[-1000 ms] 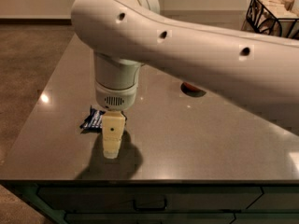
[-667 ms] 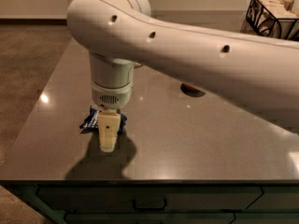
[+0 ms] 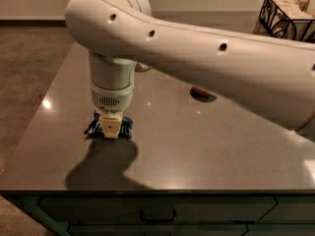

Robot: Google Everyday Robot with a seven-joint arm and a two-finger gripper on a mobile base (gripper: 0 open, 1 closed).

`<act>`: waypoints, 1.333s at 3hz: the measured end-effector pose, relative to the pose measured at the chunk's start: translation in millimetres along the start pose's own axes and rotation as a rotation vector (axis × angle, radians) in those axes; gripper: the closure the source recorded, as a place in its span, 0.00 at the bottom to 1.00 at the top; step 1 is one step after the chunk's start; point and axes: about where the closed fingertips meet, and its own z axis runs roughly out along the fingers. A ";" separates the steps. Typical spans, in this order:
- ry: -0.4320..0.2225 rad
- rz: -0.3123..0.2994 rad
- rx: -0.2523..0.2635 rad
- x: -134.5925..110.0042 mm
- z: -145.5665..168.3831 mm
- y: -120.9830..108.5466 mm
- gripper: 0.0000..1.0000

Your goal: Pick rxbar blueberry

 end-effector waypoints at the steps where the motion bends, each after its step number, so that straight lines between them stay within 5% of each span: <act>1: -0.036 0.013 0.003 -0.2 -15.8 -2.5 0.84; 2: -0.078 0.026 0.007 3.9 -38.1 -4.7 1.00; 4: -0.185 -0.007 0.030 11.6 -117.6 -13.7 1.00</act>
Offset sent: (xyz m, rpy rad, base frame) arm 0.0054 -0.0237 0.0703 0.1410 -0.0034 -0.0430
